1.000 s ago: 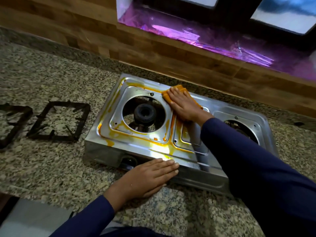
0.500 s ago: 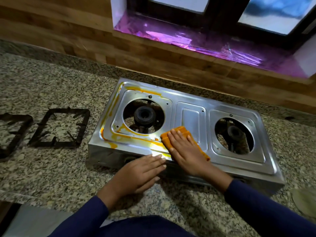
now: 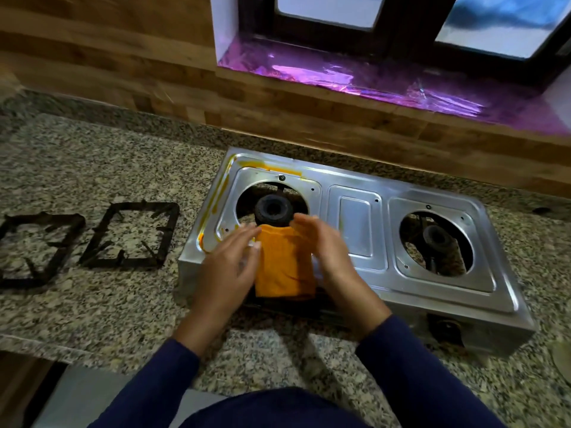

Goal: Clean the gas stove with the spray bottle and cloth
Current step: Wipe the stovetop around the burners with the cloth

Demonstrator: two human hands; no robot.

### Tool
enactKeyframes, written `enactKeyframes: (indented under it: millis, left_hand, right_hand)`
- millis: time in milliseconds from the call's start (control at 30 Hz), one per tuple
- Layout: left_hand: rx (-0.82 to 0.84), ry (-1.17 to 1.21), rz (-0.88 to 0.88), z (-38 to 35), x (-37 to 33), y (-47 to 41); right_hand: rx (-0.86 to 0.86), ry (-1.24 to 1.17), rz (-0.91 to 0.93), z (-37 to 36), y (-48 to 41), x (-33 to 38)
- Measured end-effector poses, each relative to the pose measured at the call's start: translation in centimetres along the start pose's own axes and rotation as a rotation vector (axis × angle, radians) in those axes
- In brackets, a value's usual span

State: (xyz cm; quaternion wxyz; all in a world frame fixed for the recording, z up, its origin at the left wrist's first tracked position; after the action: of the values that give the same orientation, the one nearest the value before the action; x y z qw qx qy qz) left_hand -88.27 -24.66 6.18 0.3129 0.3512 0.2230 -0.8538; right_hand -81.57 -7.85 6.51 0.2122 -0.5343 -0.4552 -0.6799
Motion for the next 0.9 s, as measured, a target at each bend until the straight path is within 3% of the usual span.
enactKeyframes:
  millis: [100, 167, 267, 333, 567, 767, 900]
  left_hand:
    - [0.121, -0.085, -0.057, -3.3, -2.4, -1.4]
    - [0.235, -0.235, -0.041, -6.0, -3.8, -2.6]
    - [0.369, -0.508, 0.022, -9.1, -3.6, -3.5]
    - [0.36, -0.582, 0.012, -9.5, -2.8, -3.3]
    - [0.343, -0.597, -0.063, -5.1, 1.1, -1.7]
    - [0.309, -0.64, 0.048, 1.3, 6.8, -1.4]
    - [0.349, -0.636, 0.044, 1.8, 7.4, -3.7]
  right_hand:
    - [-0.253, 0.215, 0.338, 4.6, 1.4, -0.9]
    - [-0.29, 0.363, 0.423, 6.0, 1.4, -2.3]
    - [-0.273, 0.449, 0.455, 6.0, 1.0, -3.8]
    - [-0.268, 0.499, 0.49, 5.9, 1.1, -3.9]
    - [-0.245, 0.533, 0.461, 6.0, 0.7, -4.2]
    - [-0.277, 0.507, 0.465, 5.9, 0.6, -4.3]
    - [-0.267, 0.517, 0.482, 5.9, 0.6, -4.3]
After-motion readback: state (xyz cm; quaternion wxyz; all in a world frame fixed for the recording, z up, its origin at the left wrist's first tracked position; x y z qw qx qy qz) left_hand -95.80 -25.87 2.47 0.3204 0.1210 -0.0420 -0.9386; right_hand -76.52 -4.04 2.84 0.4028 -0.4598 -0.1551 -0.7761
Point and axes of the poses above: each hand's wrist, its own y-axis away from the middle knuckle, its own z-axis out of the back of the hand, x = y × z, the point moved 2 cm from there along -y, towards the middle knuckle, and after that the axes turned 10 degrees about x, right-handed, at the moved point
